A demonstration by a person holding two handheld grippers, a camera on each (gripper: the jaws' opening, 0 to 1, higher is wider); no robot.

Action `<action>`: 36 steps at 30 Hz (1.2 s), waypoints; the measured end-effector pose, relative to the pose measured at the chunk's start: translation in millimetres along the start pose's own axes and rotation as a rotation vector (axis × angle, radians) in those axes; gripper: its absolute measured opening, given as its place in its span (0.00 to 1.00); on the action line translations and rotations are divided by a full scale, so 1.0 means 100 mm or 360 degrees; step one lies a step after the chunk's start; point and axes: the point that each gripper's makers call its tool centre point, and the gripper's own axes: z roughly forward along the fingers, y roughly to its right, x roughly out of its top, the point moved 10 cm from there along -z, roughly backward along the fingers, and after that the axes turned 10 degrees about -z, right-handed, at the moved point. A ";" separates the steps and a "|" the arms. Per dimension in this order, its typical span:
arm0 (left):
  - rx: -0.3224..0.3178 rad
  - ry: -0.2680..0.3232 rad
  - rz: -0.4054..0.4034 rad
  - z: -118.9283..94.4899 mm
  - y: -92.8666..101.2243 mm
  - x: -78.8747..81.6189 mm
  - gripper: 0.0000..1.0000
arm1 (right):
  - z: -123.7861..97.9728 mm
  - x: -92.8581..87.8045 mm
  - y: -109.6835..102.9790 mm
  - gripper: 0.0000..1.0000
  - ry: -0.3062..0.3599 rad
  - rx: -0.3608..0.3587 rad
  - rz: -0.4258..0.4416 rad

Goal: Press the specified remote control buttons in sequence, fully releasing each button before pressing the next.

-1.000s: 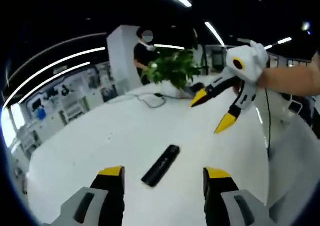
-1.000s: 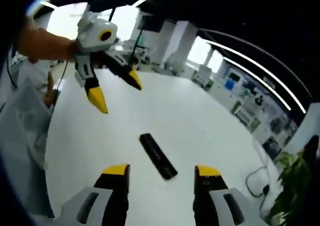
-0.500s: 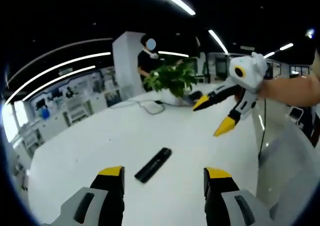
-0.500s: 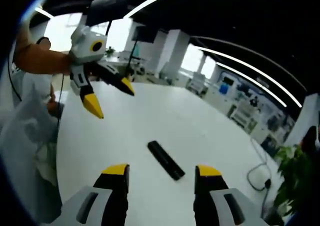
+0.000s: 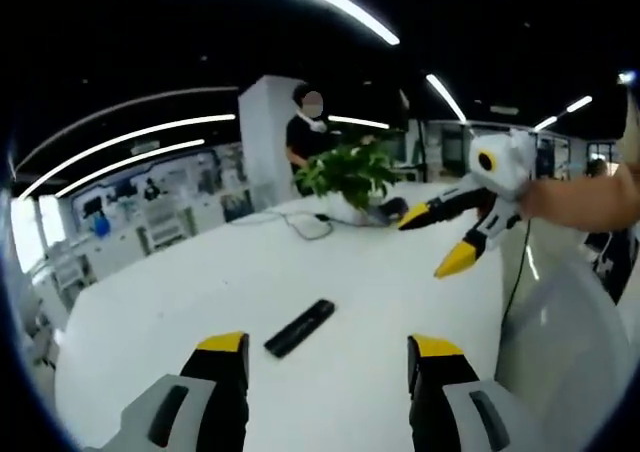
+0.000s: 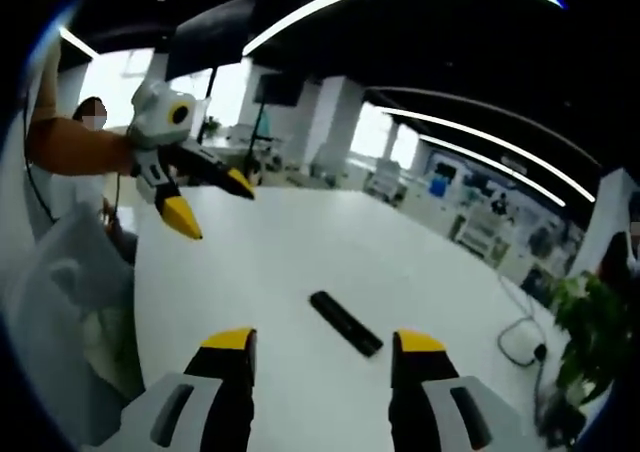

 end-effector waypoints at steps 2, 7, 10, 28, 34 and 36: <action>0.0007 0.0023 -0.0009 -0.04 0.02 0.01 0.65 | -0.03 0.02 -0.01 0.52 0.0019 -0.0013 0.0003; 0.0029 0.0084 -0.0045 -0.12 0.07 0.04 0.66 | -0.10 0.08 -0.07 0.53 0.0078 -0.0028 0.0003; 0.0046 0.0095 -0.0028 -0.16 0.12 0.02 0.66 | -0.15 0.12 -0.11 0.54 0.0119 -0.0040 0.0016; 0.0022 0.0131 -0.0177 -0.43 0.37 -0.30 0.74 | -0.43 0.10 -0.47 0.64 0.0230 -0.0042 0.0185; -0.0025 0.0164 -0.0242 -0.48 0.46 -0.37 0.78 | -0.46 0.09 -0.58 0.69 0.0266 -0.0020 0.0304; -0.0032 0.0179 -0.0272 -0.50 0.48 -0.37 0.79 | -0.46 0.09 -0.60 0.70 0.0279 -0.0017 0.0319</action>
